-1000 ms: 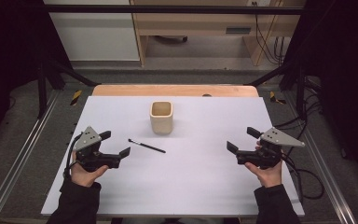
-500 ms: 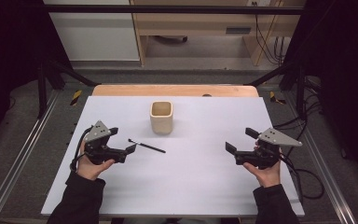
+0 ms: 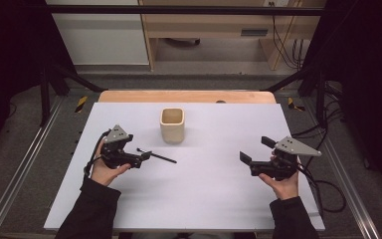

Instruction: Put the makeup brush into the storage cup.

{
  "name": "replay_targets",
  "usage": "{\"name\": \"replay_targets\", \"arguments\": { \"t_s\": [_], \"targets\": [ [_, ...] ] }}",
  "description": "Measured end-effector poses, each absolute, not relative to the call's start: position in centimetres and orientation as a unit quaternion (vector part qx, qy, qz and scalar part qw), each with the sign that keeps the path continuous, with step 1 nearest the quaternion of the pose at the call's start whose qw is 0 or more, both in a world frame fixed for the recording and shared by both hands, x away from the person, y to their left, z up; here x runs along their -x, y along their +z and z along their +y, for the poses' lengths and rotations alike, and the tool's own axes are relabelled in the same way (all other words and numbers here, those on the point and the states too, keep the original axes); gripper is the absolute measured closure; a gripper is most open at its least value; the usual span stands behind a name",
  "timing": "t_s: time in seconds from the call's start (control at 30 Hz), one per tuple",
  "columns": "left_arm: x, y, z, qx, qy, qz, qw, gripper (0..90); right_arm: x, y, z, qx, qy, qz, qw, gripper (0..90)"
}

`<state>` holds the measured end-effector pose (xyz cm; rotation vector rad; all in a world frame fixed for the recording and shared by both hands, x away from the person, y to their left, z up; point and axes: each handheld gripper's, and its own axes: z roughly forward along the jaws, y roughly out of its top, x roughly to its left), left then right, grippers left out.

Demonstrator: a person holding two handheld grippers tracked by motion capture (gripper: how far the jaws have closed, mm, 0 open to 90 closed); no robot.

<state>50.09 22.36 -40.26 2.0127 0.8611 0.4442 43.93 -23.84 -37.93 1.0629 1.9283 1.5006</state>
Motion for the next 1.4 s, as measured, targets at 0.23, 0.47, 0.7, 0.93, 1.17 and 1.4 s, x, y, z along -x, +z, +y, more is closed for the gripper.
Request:
{"name": "replay_targets", "arguments": {
  "t_s": [0.23,0.47,0.7,0.93,1.17,1.4],
  "targets": [
    [-51.2,-41.3,21.5,-0.819,0.171,0.345,0.425,6.3,-44.0,-38.0,-23.8,-0.387,0.546,0.704,0.237,4.3],
    [-52.2,-42.1,20.8,-0.826,0.167,0.342,0.415,7.1,-44.0,-38.1,-23.6,-0.387,0.544,0.706,0.236,4.2],
    [-53.4,-43.4,19.9,-0.838,0.158,0.341,0.396,8.6,-44.1,-38.2,-23.4,-0.386,0.544,0.707,0.235,4.2],
    [-54.0,-44.2,19.7,-0.843,0.151,0.338,0.390,10.4,-44.1,-38.2,-23.4,-0.387,0.544,0.707,0.233,4.2],
    [-54.4,-45.0,19.3,-0.850,0.144,0.339,0.377,11.4,-44.1,-38.2,-23.4,-0.387,0.546,0.706,0.233,4.2],
    [-54.8,-46.1,18.5,-0.866,0.133,0.332,0.349,12.3,-44.1,-38.2,-23.4,-0.386,0.546,0.706,0.234,4.2]
  ]
}}
